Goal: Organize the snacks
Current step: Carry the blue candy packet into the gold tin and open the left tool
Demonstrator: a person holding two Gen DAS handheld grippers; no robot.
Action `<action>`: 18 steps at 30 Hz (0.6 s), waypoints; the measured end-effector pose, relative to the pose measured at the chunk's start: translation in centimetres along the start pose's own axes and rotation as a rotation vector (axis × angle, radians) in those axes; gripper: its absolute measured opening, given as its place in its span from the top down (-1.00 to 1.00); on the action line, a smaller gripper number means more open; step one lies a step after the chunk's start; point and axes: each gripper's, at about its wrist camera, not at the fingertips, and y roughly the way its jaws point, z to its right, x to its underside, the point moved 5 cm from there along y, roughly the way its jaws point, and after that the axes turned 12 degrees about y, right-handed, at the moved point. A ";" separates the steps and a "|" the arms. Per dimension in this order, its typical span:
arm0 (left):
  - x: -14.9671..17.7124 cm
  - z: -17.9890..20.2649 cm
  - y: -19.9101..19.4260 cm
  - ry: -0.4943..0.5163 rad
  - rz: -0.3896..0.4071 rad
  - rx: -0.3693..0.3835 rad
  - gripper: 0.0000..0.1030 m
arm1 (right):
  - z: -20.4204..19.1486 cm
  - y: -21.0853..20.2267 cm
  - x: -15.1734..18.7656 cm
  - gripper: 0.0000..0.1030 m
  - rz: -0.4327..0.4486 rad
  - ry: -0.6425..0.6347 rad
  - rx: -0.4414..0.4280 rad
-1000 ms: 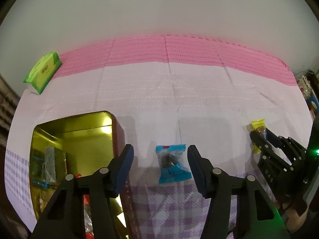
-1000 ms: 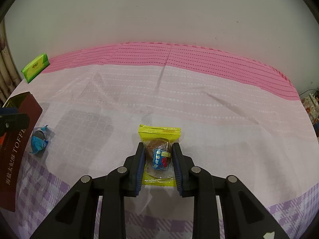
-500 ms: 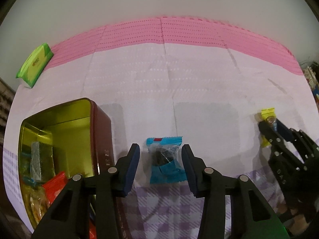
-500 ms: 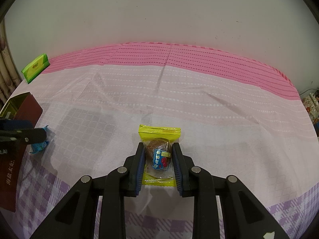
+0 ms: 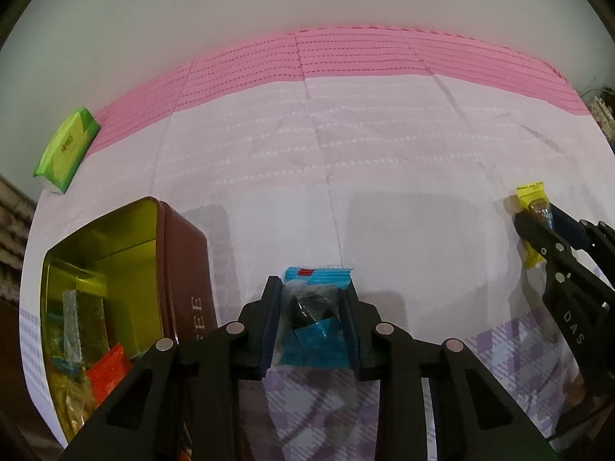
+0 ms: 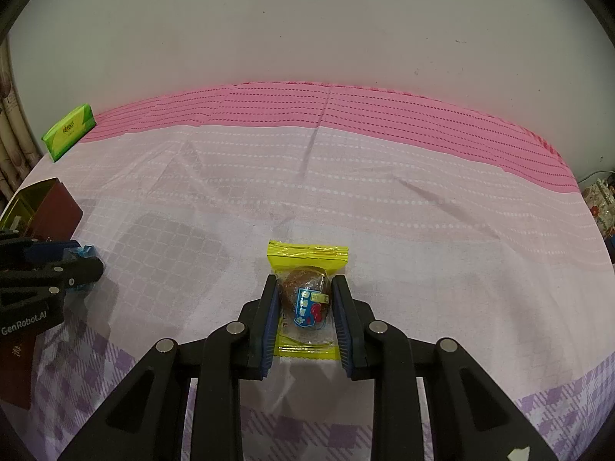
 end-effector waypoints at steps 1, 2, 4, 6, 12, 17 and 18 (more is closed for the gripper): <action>0.1 -0.1 0.1 0.000 0.000 0.001 0.41 | 0.0 0.0 0.0 0.52 0.000 0.000 0.000; 0.2 -0.2 0.0 -0.001 0.000 0.000 0.42 | 0.0 0.0 0.0 0.52 0.000 0.000 0.000; 0.3 -0.1 -0.1 -0.002 0.001 0.002 0.42 | 0.0 0.0 0.0 0.52 0.000 0.001 0.001; 0.5 0.0 -0.4 -0.004 0.005 0.008 0.42 | 0.0 0.0 0.0 0.52 0.000 0.001 0.001; 1.1 0.5 -1.3 -0.005 0.009 0.026 0.42 | 0.0 0.0 0.0 0.52 0.000 0.001 0.001; 1.5 0.5 -2.9 -0.014 0.023 0.047 0.42 | 0.0 0.0 0.0 0.52 0.000 0.001 0.001; 1.6 0.4 -3.4 -0.017 0.031 0.049 0.42 | 0.0 0.0 0.0 0.52 0.000 0.002 0.001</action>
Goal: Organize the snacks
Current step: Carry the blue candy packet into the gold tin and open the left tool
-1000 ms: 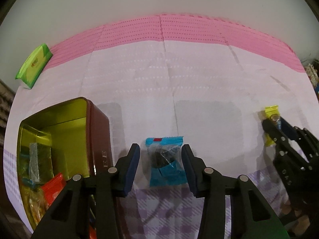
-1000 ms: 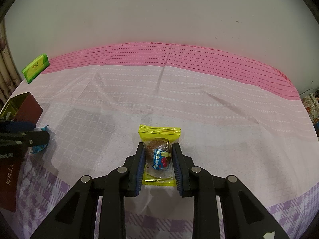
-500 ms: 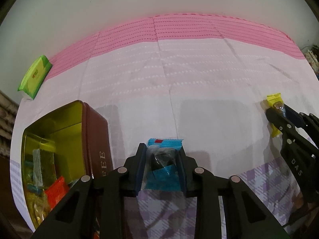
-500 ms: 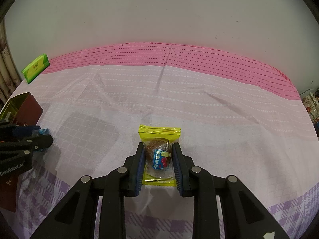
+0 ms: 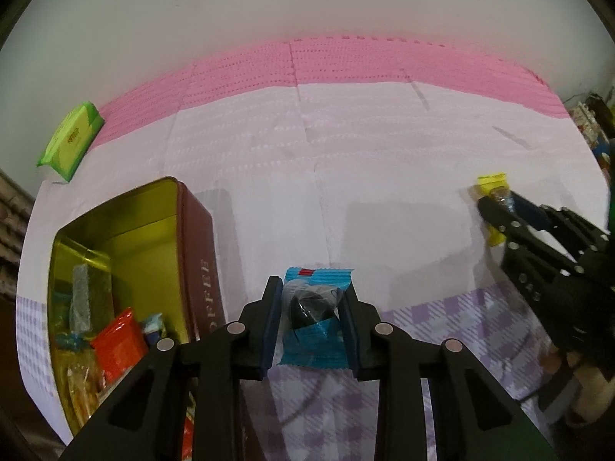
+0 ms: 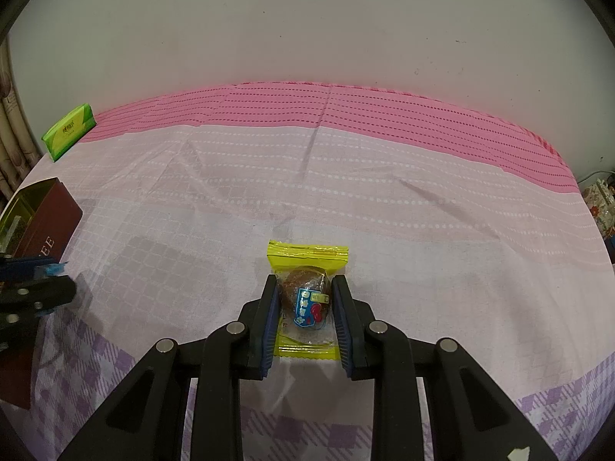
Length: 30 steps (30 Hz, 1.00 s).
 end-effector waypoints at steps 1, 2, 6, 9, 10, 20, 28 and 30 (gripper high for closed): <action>0.0 -0.1 -0.3 -0.002 0.005 0.002 0.42 | 0.0 0.0 0.0 0.52 0.000 0.000 0.000; 0.0 -0.2 -0.9 -0.007 0.015 0.005 0.42 | 0.0 0.0 0.0 0.52 0.000 0.000 0.000; -0.1 -1.2 -2.6 -0.030 0.040 0.011 0.42 | 0.0 0.0 0.0 0.52 0.000 0.000 0.000; 0.1 -2.5 -3.9 -0.051 0.058 0.001 0.42 | 0.0 0.0 0.0 0.52 0.000 0.000 0.000; 0.1 -2.9 -4.1 -0.058 0.061 -0.003 0.42 | 0.0 0.0 0.0 0.52 0.000 0.000 0.000; 1.4 -8.8 -4.9 -0.156 0.055 -0.069 0.42 | 0.0 0.0 0.0 0.52 0.000 0.001 0.000; 3.0 -13.2 -4.3 -0.220 0.022 -0.143 0.42 | 0.0 0.0 0.0 0.52 0.000 0.001 0.000; 3.5 -13.8 -4.0 -0.231 0.010 -0.157 0.42 | 0.0 0.0 0.0 0.52 0.000 0.001 0.000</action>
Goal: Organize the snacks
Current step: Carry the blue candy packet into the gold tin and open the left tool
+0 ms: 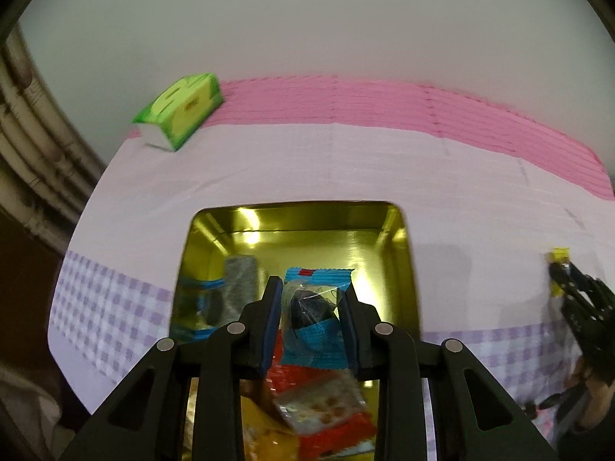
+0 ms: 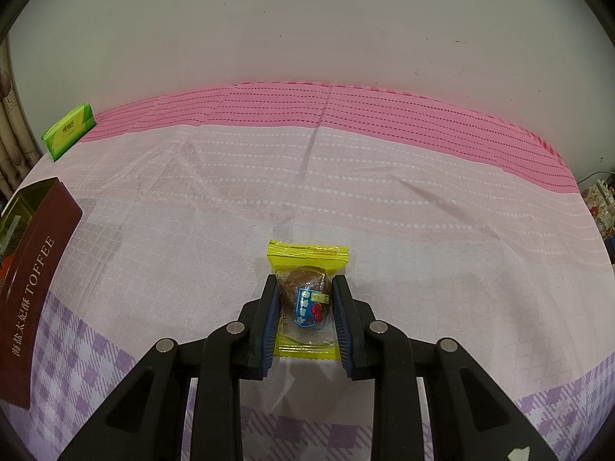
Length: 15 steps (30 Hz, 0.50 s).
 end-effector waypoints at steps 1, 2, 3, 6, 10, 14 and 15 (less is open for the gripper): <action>0.2 -0.4 0.3 -0.004 -0.008 -0.005 0.42 | 0.0 0.0 0.0 0.52 0.000 0.000 0.000; 0.3 -0.6 0.5 -0.007 -0.012 -0.009 0.42 | 0.0 0.0 0.0 0.52 0.000 0.000 0.000; 0.5 -0.8 0.8 -0.010 -0.017 -0.014 0.42 | 0.0 0.0 0.0 0.52 0.000 0.000 0.000; 0.9 -1.2 1.4 -0.013 -0.032 -0.029 0.42 | 0.0 0.0 0.0 0.51 0.000 0.000 0.000; 1.2 -1.5 2.3 -0.018 -0.052 -0.038 0.42 | 0.0 0.0 0.0 0.51 0.000 0.000 0.000; 1.6 -1.6 3.2 -0.022 -0.074 -0.042 0.42 | 0.0 0.0 0.0 0.51 0.000 0.000 0.000; 1.7 -1.6 3.4 -0.023 -0.080 -0.043 0.42 | 0.0 0.0 0.0 0.51 0.000 0.000 0.000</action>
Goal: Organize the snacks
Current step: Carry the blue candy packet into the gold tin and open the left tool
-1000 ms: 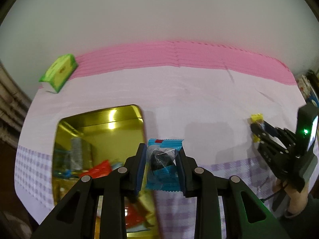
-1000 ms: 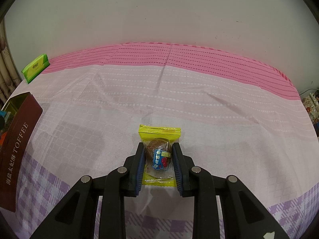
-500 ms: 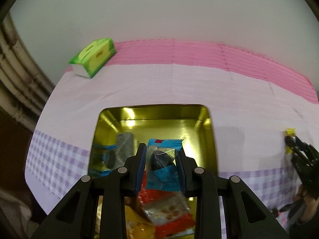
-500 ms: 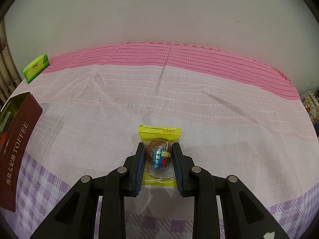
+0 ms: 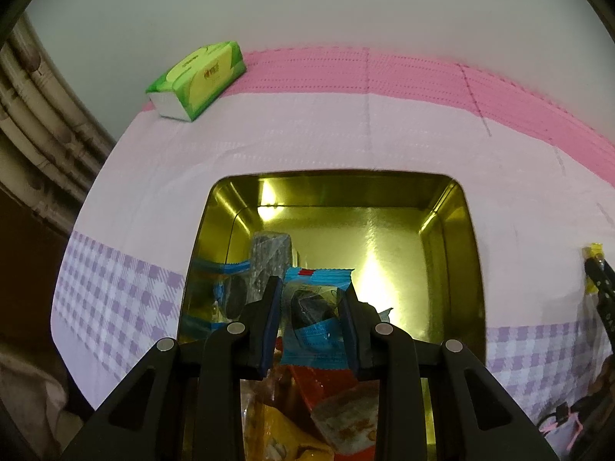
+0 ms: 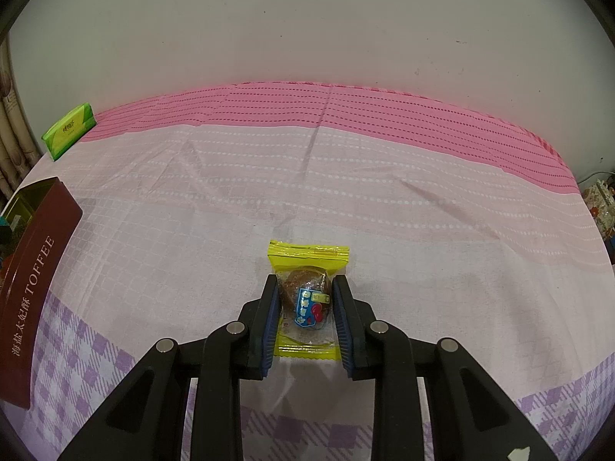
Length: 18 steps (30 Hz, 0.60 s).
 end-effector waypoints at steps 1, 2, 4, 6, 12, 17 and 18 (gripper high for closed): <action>0.0 0.0 0.2 0.000 -0.003 0.000 0.42 | 0.0 0.0 0.0 0.51 0.000 0.000 0.000; 0.0 0.0 0.3 0.001 -0.008 -0.002 0.42 | 0.0 0.0 0.0 0.51 0.000 0.000 0.000; 0.1 -0.1 0.5 0.003 -0.009 -0.006 0.42 | 0.0 0.0 0.0 0.51 0.000 0.000 0.000; 0.0 -0.1 0.5 0.008 -0.006 -0.009 0.42 | 0.0 0.0 0.0 0.51 0.000 0.000 0.000; -0.1 0.1 0.5 0.025 -0.008 -0.022 0.40 | 0.0 0.0 0.0 0.51 0.000 0.000 0.000; -0.2 0.4 0.3 0.034 -0.003 -0.021 0.39 | 0.0 0.0 0.0 0.51 0.000 0.000 0.000; -0.2 0.4 0.3 0.039 0.000 -0.030 0.39 | 0.0 0.0 0.0 0.51 0.000 0.000 0.000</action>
